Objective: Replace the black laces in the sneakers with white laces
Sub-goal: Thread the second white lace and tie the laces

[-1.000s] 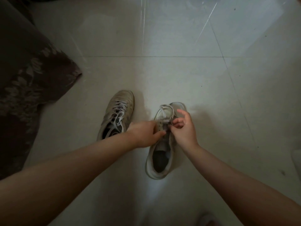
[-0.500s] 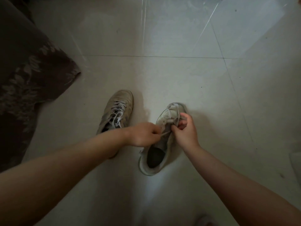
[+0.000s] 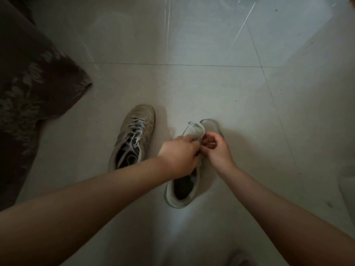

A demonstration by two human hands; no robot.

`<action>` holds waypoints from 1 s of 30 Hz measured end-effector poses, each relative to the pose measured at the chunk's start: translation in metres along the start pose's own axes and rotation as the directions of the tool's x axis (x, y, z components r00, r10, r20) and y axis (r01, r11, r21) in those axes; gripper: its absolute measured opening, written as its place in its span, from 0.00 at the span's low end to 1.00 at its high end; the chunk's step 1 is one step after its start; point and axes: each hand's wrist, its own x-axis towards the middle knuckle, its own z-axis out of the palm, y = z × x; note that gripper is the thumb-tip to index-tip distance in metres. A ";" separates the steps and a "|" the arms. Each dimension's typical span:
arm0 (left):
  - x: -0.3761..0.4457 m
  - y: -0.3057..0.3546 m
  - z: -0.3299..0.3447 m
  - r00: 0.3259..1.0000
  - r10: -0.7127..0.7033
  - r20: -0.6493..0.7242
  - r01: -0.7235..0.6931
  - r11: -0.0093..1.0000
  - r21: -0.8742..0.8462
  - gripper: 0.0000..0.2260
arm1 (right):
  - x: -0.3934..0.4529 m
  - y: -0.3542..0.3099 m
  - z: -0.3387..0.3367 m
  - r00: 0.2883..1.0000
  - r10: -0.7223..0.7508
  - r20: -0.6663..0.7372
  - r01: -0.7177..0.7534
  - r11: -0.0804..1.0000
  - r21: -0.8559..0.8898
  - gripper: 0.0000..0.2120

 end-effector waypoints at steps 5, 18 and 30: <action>0.015 0.008 0.024 0.991 -0.136 -0.013 0.137 0.977 0.163 0.13 | -0.001 -0.003 -0.001 1.000 -0.003 0.030 0.004 0.999 -0.034 0.11; 0.017 -0.022 0.018 0.997 -0.078 0.009 0.072 0.852 -0.519 0.03 | -0.003 0.006 -0.003 0.999 -0.005 0.043 0.005 1.000 -0.003 0.12; -0.015 -0.093 -0.040 0.854 -0.364 0.372 0.196 -0.437 -0.878 0.19 | 0.000 0.005 -0.009 1.000 0.005 0.021 -0.005 1.000 0.004 0.07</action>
